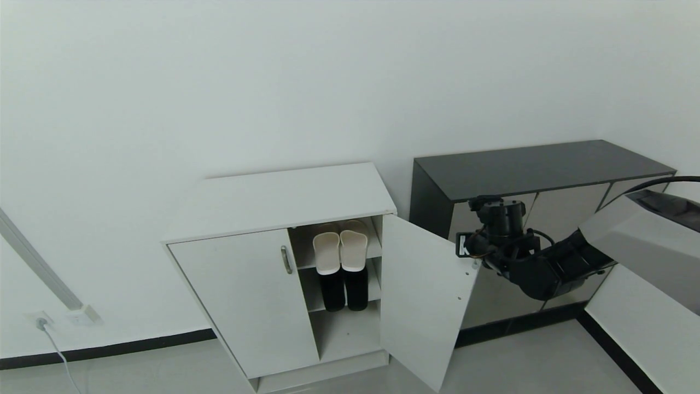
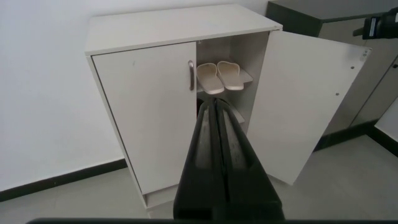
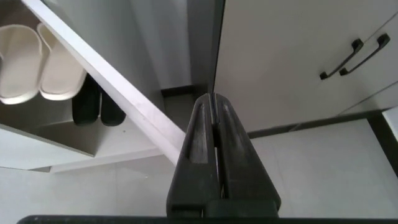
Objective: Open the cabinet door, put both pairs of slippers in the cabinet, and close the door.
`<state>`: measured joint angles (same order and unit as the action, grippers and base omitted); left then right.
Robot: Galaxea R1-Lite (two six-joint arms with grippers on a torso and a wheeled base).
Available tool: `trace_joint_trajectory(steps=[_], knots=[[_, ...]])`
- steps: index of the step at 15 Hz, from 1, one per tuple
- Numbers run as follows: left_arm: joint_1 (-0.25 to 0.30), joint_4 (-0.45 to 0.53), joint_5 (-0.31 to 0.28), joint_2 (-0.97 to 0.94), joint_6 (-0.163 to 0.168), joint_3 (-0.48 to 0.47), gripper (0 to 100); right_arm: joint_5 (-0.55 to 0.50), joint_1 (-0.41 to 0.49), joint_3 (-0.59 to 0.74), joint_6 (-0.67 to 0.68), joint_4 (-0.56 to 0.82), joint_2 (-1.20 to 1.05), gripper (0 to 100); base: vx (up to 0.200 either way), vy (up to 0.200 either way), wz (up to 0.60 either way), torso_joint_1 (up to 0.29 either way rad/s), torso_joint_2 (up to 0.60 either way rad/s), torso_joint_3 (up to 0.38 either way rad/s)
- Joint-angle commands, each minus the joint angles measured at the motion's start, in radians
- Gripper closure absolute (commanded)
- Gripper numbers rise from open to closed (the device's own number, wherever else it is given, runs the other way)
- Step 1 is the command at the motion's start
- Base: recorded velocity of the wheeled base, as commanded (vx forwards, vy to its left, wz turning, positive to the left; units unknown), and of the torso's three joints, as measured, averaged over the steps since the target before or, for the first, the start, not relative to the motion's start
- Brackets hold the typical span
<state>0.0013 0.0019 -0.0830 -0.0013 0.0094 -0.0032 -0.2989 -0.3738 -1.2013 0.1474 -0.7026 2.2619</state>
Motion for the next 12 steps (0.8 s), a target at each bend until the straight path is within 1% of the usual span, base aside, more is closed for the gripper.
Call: trace_joint_trajectory(steps=[1,8,10,12], knots=[[0.000,0.000,0.000,0.001,0.000,0.000,100,0.004,0.003,-0.001,0.001,0.005,0.015,100,0.000,0.000,0.00,0.000,0.00,0.000],[0.000,0.000,0.000,0.001,0.000,0.000,100,0.004,-0.008,0.005,0.003,0.048,0.008,100,0.000,0.000,0.00,0.000,0.00,0.000],[0.000,0.000,0.000,0.001,0.000,0.000,100,0.004,-0.028,0.026,0.003,0.049,-0.007,100,0.000,0.000,0.00,0.000,0.00,0.000],[0.000,0.000,0.000,0.001,0.000,0.000,100,0.004,-0.069,0.062,0.006,0.048,-0.032,100,0.000,0.000,0.00,0.000,0.00,0.000]])
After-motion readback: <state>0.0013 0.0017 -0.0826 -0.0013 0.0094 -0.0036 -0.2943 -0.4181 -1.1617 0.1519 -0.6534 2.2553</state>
